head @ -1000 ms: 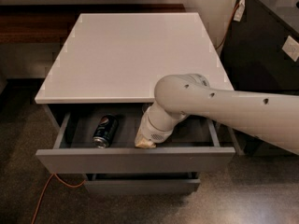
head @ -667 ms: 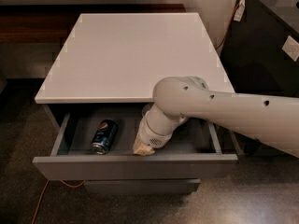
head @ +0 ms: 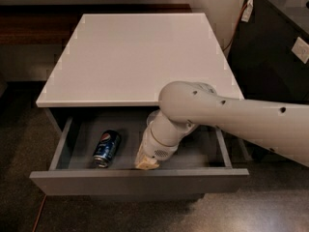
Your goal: Pick pepsi can from top drawer and place on counter
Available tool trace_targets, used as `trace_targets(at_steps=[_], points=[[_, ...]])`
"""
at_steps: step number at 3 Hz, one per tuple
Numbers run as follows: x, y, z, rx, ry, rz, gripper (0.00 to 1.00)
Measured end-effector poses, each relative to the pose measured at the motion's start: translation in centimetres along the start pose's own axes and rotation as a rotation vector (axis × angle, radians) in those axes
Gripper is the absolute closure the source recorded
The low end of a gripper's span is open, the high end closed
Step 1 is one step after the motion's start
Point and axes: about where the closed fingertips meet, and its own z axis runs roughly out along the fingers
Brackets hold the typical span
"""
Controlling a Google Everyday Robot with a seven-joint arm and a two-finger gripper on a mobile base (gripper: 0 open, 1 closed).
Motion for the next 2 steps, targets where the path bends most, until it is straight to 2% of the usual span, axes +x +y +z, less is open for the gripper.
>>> trace_targets(at_steps=[2], points=[[-0.8, 3.8, 0.2, -0.096, -0.018, -0.006, 1.00]])
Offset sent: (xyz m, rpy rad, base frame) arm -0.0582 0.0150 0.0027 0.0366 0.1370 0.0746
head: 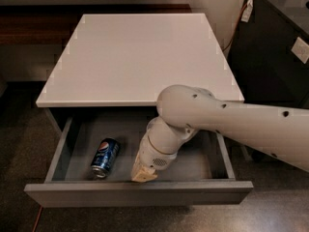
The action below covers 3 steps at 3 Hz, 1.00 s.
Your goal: Pick pepsi can from top drawer and place on counter
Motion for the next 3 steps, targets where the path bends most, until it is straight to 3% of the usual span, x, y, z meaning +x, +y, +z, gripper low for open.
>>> trace_targets(at_steps=[3], points=[[-1.2, 4.2, 0.9, -0.073, 0.005, -0.034, 1.00]])
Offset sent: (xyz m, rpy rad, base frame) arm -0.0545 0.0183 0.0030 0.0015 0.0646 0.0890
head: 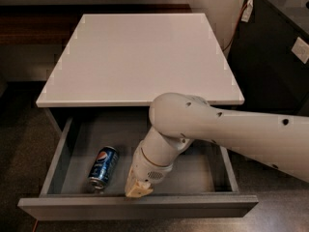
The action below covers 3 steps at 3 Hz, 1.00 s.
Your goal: Pick pepsi can from top drawer and place on counter
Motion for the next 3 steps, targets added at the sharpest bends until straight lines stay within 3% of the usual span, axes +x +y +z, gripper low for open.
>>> trace_targets(at_steps=[2, 3], points=[[0.5, -1.1, -0.9, 0.029, 0.000, 0.018, 1.00], [1.5, -4.8, -3.1, 0.077, 0.027, 0.005, 0.77]])
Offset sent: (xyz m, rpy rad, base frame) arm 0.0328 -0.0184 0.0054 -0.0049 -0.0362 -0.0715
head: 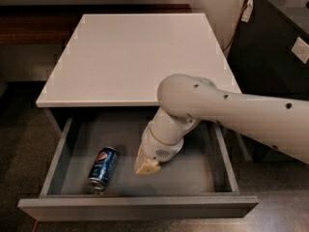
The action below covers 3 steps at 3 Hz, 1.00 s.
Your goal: Pick pepsi can from top drawer and place on counter
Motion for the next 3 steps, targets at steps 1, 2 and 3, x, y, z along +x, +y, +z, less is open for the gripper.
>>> trace_targets(at_steps=[1, 2, 3], points=[[0.3, -3.7, -1.8, 0.040, 0.026, -0.042, 0.46], [-0.3, -5.8, -2.8, 0.057, 0.041, -0.097, 0.23], [-2.4, -6.2, -3.8, 0.093, 0.079, -0.257, 0.00]])
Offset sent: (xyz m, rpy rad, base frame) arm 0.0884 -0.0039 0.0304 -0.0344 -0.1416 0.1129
